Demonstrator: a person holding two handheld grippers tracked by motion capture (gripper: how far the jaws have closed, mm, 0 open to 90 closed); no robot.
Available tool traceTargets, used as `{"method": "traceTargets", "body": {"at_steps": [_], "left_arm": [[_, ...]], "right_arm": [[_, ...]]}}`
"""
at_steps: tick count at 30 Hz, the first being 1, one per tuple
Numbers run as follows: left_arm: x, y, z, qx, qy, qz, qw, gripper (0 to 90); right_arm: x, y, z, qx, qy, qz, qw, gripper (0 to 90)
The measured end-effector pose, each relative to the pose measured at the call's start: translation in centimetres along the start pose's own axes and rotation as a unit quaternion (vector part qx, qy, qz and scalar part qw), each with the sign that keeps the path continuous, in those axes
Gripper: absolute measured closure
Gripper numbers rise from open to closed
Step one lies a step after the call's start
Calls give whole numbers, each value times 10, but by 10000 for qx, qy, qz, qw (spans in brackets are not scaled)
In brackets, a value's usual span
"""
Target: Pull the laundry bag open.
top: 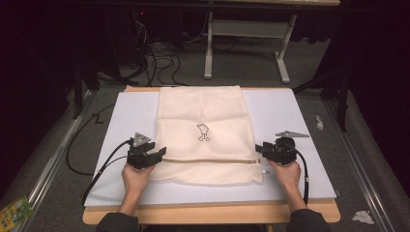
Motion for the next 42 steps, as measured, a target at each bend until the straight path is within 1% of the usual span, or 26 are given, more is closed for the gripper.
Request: {"method": "traceTargets", "body": {"at_steps": [1,3,4,5,9,11,14,15,16,23,26,28,32,34,36,39,42], "left_arm": [[1,0,-2,9,-34,10,10000,462],[3,-1,-6,71,-39,25,10000,453],[5,-2,-8,93,-54,56,9999,444],[6,-2,-10,123,-67,60,9999,439],[10,-6,-14,100,-135,140,9998,431],[13,-8,-16,131,-151,179,9996,429],[14,-12,-19,132,-151,191,9996,426],[15,-14,-20,140,-145,203,9996,426],[15,-15,-20,135,-144,210,9996,425],[21,-24,-23,83,-214,315,9992,420],[22,-25,-22,78,-209,349,9991,416],[22,-26,-23,96,-208,333,9992,408],[21,-27,-23,9,-279,333,9991,410],[21,-28,-24,2,-276,337,9991,414],[21,-28,-23,-57,-290,332,9990,424],[22,-28,-24,-126,-337,345,9988,432],[21,-29,-24,-184,-337,368,9986,438]], "right_arm": [[2,1,0,-10,-7,34,10000,567],[6,3,2,-37,-10,123,9999,566],[8,3,2,-43,39,156,9999,565],[11,3,3,-60,21,207,9998,563],[19,1,6,-155,-17,334,9993,556],[21,-1,8,-189,-33,376,9991,556],[22,-3,12,-209,-10,410,9989,557],[22,-4,13,-216,-36,433,9988,557],[22,-5,15,-235,-5,464,9986,557],[22,-16,23,-333,-30,712,9969,549],[21,-19,26,-366,-21,734,9966,547],[19,-20,28,-427,-29,761,9962,547],[15,-25,32,-488,-43,835,9953,547],[13,-27,34,-504,-22,857,9950,548],[12,-29,36,-535,-8,864,9948,550],[15,-26,35,-571,49,940,9939,567],[18,-23,34,-608,121,1025,9928,577]]}}
Point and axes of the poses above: each handheld gripper's, and its own axes: y roughly backward along the jaws, x roughly out of its underside, z roughly to its left, the point moved 10 cm from there along -y, roughly forward along the jaws, and after that the axes turned 10 degrees about z, right-handed, at the moved point
